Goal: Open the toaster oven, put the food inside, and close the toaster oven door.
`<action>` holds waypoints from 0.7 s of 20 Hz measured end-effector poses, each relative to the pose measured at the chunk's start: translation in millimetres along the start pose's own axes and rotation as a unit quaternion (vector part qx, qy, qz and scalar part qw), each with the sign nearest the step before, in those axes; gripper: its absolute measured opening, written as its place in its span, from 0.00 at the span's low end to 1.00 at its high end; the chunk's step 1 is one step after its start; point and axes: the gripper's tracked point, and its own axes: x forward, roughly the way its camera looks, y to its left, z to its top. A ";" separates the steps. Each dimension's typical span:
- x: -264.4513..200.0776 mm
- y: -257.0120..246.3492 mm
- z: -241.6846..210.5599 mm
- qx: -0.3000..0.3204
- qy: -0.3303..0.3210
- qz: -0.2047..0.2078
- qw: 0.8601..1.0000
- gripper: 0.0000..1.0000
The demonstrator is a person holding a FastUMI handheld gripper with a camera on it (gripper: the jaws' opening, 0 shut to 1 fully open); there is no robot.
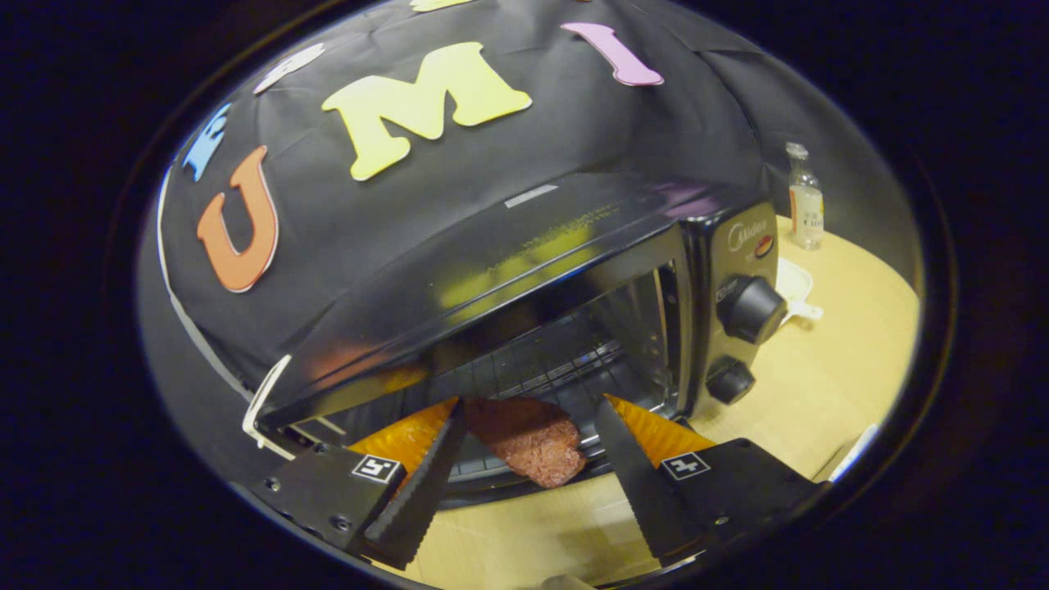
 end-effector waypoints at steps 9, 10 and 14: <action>-92.2 -44.7 16.2 -0.098 0.029 -0.008 0.995 1.00; -102.7 -49.7 18.0 -0.109 0.032 -0.010 0.993 1.00; -143.7 -66.5 14.2 -0.137 0.051 -0.010 0.989 1.00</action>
